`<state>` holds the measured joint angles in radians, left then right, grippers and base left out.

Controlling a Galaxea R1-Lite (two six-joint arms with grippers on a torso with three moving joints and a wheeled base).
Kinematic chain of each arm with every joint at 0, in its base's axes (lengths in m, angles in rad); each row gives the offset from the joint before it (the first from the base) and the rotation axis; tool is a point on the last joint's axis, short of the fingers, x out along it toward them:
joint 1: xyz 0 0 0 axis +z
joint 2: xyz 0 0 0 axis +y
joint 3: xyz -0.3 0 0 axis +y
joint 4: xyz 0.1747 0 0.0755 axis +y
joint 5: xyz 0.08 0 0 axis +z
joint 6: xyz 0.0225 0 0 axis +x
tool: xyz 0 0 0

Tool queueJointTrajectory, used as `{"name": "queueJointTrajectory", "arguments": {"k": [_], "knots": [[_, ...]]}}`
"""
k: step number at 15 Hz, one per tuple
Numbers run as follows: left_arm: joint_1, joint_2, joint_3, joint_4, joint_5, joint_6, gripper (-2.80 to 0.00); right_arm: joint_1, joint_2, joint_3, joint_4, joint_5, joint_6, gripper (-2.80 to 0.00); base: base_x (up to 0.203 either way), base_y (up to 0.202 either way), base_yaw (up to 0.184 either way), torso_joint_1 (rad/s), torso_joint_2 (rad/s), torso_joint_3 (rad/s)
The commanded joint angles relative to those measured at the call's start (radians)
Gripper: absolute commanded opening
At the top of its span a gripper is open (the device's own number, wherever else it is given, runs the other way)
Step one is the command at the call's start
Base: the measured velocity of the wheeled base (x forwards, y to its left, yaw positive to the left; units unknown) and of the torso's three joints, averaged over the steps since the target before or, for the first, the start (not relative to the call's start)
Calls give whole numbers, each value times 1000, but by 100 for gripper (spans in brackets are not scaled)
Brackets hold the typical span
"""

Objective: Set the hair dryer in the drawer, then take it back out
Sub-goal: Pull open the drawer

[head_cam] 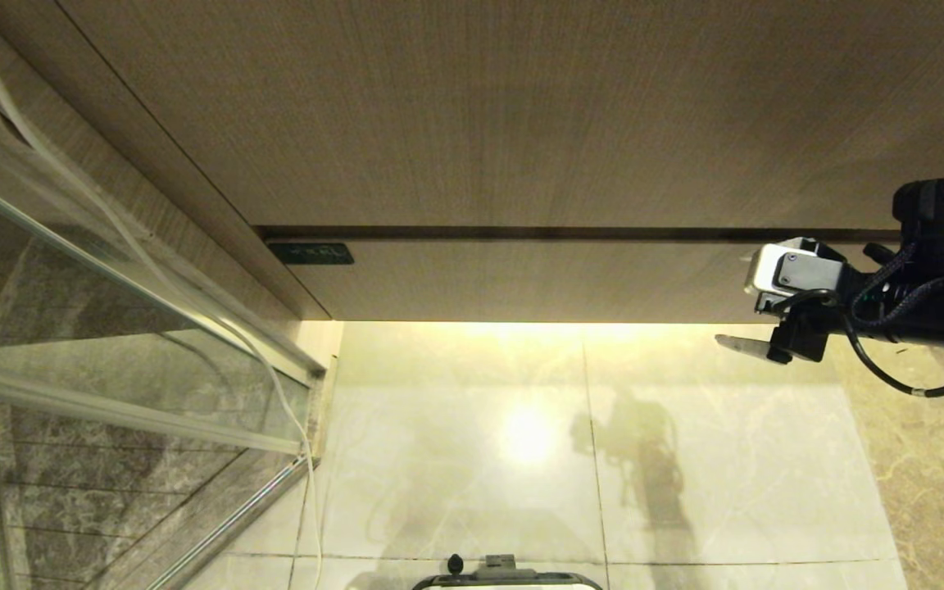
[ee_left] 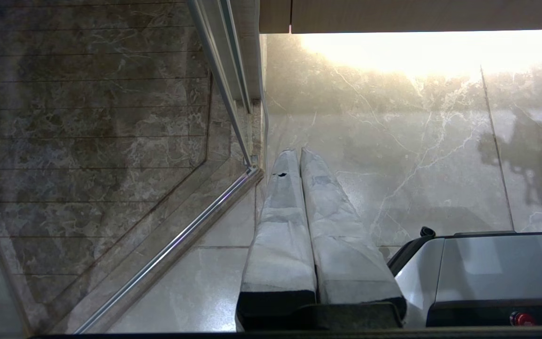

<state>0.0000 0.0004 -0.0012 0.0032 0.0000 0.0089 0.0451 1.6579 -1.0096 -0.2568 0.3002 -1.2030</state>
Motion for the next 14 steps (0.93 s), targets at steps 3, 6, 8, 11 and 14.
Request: {"name": "queueJointTrajectory", "arguments": {"k": [3, 6, 8, 11, 14], "knots": [[0, 0, 1, 0, 0, 0, -280, 4, 12, 4, -73, 4, 18, 0, 0, 0, 0, 0, 0, 0], [0, 0, 0, 0, 0, 0, -280, 4, -10, 30, -93, 66, 11, 0, 0, 0, 0, 0, 0, 0], [0, 0, 0, 0, 0, 0, -280, 4, -4, 36, -128, 82, 3, 0, 0, 0, 0, 0, 0, 0], [0, 0, 0, 0, 0, 0, -280, 4, 29, 32, -201, 99, -10, 0, 0, 0, 0, 0, 0, 0], [0, 0, 1, 0, 0, 0, -280, 4, 52, 26, -231, 105, -13, 0, 0, 0, 0, 0, 0, 0]]}}
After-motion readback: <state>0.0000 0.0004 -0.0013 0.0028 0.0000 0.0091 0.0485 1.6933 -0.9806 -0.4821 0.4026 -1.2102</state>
